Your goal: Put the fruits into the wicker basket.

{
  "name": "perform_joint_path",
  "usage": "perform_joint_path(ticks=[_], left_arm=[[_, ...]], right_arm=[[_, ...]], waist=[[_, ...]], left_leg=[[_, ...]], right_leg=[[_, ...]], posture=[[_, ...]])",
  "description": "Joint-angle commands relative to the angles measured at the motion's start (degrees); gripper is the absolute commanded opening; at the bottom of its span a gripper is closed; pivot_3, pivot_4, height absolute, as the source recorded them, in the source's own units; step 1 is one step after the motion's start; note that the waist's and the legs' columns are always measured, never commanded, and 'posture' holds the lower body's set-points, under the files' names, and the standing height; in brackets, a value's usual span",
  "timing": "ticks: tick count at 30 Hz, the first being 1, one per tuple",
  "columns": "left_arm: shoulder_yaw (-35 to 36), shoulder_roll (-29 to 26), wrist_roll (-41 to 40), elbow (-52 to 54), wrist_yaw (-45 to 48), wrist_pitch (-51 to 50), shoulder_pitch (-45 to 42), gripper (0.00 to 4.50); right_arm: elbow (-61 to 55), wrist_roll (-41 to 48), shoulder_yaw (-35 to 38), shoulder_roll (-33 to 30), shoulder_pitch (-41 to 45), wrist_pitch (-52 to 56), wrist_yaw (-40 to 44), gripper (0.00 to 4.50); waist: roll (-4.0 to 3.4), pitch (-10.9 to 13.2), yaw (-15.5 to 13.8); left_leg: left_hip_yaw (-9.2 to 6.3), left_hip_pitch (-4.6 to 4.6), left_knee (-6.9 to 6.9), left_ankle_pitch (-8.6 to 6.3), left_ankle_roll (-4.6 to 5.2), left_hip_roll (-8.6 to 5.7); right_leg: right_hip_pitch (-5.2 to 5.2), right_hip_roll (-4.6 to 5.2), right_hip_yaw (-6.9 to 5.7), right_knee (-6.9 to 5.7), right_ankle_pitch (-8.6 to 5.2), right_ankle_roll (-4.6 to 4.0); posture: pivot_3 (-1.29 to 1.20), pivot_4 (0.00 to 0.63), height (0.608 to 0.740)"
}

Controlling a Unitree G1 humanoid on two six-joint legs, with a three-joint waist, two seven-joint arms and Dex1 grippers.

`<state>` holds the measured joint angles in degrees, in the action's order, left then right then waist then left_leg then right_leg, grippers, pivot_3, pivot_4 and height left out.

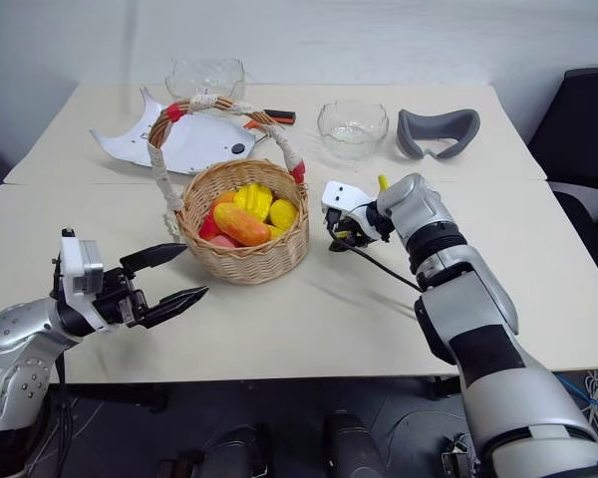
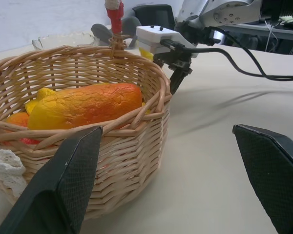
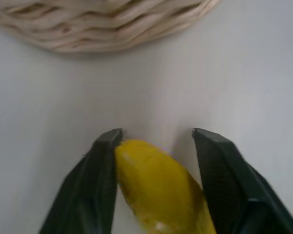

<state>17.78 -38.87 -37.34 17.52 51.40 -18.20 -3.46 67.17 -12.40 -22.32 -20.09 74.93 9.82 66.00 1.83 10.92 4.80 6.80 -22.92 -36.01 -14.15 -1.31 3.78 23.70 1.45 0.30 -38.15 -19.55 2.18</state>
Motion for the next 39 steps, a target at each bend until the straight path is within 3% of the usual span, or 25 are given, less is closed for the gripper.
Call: perform_joint_path(ticks=[1, 4, 9, 11, 14, 18, 21, 25, 29, 39], left_arm=[[0.6, 0.1, -0.2, 2.1, -0.6, 0.5, -0.1, 4.5], [0.1, 0.2, -0.2, 2.2, -0.7, 0.4, -0.4, 4.5], [-0.6, 0.1, 0.0, 1.5, -0.6, 0.4, -1.3, 4.5], [-0.6, 0.1, -0.1, 1.4, -0.6, 0.3, -1.5, 4.5], [-0.1, -0.1, -0.3, 1.3, -0.4, 0.3, -1.2, 4.5], [1.9, 0.2, -1.6, 1.1, -1.5, -0.3, -1.0, 4.5], [4.1, 0.6, -2.7, 0.8, -2.4, -0.4, 0.1, 4.5], [5.9, 2.2, -2.2, 0.7, -3.7, 0.5, 3.0, 4.5], [6.7, 4.2, -2.0, 1.5, -5.3, 1.2, 4.7, 4.5], [9.4, 5.8, -2.7, 1.4, -5.9, 2.8, 7.1, 4.5]], right_arm=[[-0.1, -0.5, 1.5, -2.2, 0.8, -1.7, 0.8, 1.13], [-2.2, -0.1, 1.9, -5.1, -0.3, -3.4, 3.6, 0.21], [-11.0, 5.4, 6.2, -10.9, -3.6, -3.6, 12.4, 0.19], [-21.7, 10.7, 8.8, -14.3, -7.3, -0.6, 20.3, 0.19], [-45.0, 23.7, 13.6, -18.7, -13.0, 16.1, 26.2, 0.19], [-70.3, 42.7, 17.9, -19.8, -17.8, 39.5, 23.0, 0.19], [-77.1, 48.4, 20.8, -12.1, -17.7, 40.3, 13.7, 0.19], [-76.7, 48.6, 21.7, 2.0, -16.0, 33.5, 1.3, 0.19], [-73.0, 43.2, 16.6, 10.5, -16.9, 23.7, -3.3, 0.19], [-40.7, 27.1, 10.3, 16.5, -11.2, -7.6, -4.0, 0.19]], waist=[[0.0, 0.0, 0.0], [0.0, 0.0, -0.1], [0.0, 0.0, -0.2], [-0.02, 0.0, 0.0], [-0.09, 0.1, 0.1], [-0.18, 0.1, 0.2], [-0.13, 0.1, 0.3], [-0.11, 0.1, 0.2], [-0.05, 0.0, -0.3], [0.06, 0.0, 0.1]], left_leg=[[0.0, 0.0, -0.01, 0.0, 0.01, 0.0], [-0.04, 0.01, -0.04, -0.03, 0.08, -0.01], [-0.07, 0.02, -0.07, -0.04, 0.12, -0.02], [-0.04, 0.05, -0.05, -0.04, 0.12, -0.01], [-0.06, 0.09, 0.02, -0.05, 0.1, 0.04], [-0.1, 0.11, 0.03, -0.05, 0.08, 0.08], [-0.12, 0.32, 0.01, -0.05, 0.08, 0.1], [-0.06, 0.56, 0.03, 0.0, 0.12, 0.07], [-0.08, 0.37, 0.04, 0.01, 0.11, 0.05], [-0.03, 0.23, -0.02, -0.07, 0.25, 0.01]], right_leg=[[0.01, 0.0, 0.0, -0.04, 0.0, 0.0], [0.04, 0.0, -0.01, -0.2, 0.0, 0.0], [0.03, 0.0, -0.03, -0.27, 0.0, 0.0], [0.03, -0.01, -0.01, -0.3, 0.0, 0.01], [0.04, -0.06, -0.02, -0.33, 0.0, 0.01], [0.07, -0.07, -0.03, -0.38, -0.01, 0.01], [-0.14, -0.07, -0.04, -0.4, -0.01, 0.0], [-0.32, -0.05, 0.0, -0.44, 0.04, -0.1], [-0.17, -0.02, -0.04, -0.4, 0.04, -0.09], [-0.12, 0.02, -0.07, -0.23, 0.09, 0.01]], posture=[[0.0, 0.15, 0.74], [0.0, 0.15, 0.74], [0.0, 0.15, 0.74], [0.0, 0.15, 0.74], [0.0, 0.15, 0.74], [0.0, 0.15, 0.74], [0.0, 0.15, 0.74], [0.0, 0.15, 0.74], [0.0, 0.15, 0.74], [0.0, 0.15, 0.74]])
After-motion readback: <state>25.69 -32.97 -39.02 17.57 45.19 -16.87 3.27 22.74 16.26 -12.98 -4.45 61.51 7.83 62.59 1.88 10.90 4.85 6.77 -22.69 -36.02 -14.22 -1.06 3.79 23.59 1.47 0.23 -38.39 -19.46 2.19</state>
